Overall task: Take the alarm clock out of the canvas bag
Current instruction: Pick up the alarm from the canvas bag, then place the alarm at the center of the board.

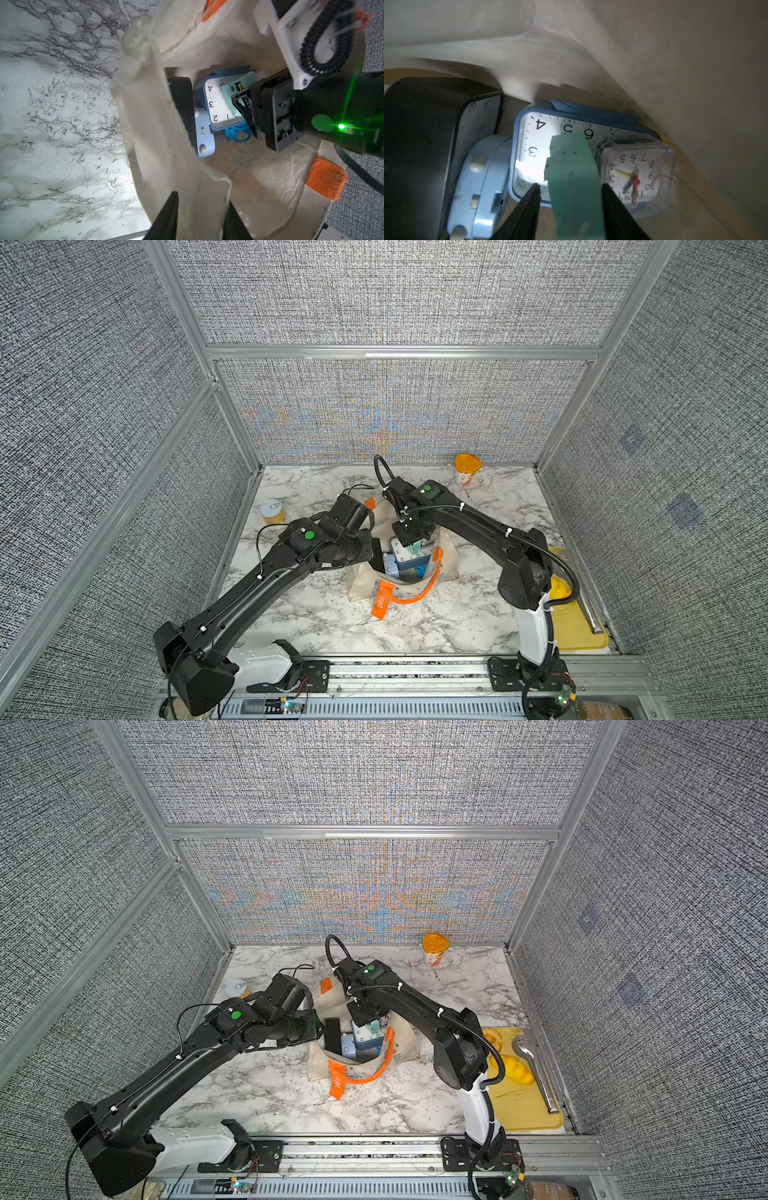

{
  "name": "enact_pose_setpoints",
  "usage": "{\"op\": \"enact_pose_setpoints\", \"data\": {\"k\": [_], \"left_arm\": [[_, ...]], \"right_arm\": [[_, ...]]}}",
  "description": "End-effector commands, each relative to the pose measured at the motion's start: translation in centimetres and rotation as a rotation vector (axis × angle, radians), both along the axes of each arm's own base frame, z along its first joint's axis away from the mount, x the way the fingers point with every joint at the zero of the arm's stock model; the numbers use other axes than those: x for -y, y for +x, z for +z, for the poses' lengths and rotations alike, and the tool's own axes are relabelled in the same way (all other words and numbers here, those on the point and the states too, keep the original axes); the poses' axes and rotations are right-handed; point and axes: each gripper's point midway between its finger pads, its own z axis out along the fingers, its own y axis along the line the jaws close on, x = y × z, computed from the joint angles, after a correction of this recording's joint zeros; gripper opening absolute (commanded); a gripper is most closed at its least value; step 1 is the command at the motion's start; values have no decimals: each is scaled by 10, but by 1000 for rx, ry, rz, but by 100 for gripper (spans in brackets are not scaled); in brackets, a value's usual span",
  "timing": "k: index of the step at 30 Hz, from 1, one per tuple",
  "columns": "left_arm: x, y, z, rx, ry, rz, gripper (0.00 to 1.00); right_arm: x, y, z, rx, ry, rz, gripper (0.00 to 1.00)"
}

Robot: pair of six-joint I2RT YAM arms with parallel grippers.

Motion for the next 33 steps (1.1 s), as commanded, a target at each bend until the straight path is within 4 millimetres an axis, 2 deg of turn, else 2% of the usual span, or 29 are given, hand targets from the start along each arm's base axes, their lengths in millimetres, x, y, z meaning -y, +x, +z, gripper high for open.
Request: {"op": "enact_pose_setpoints", "data": {"k": [1,7,13,16,20,26,30,33], "left_arm": [[1,3,2,14,-2,-1,36],[2,5,2,21,-2,2,36],[-9,9,6,58,34,41,34],[-19,11,10,95,62,62,32],[-32,14,17,158,105,70,29],[-39,17,26,208,127,71,25],[-37,21,41,254,101,72,36],[-34,26,59,302,82,63,52]], "right_arm": [[4,1,0,6,-14,-10,45],[4,2,7,22,-9,-12,34],[3,3,28,48,18,-16,29],[-1,2,49,66,60,-17,30],[-7,-1,88,98,144,-9,30],[-11,0,148,193,267,-7,30],[2,5,181,234,336,-51,30],[23,14,202,263,378,-112,30]]}}
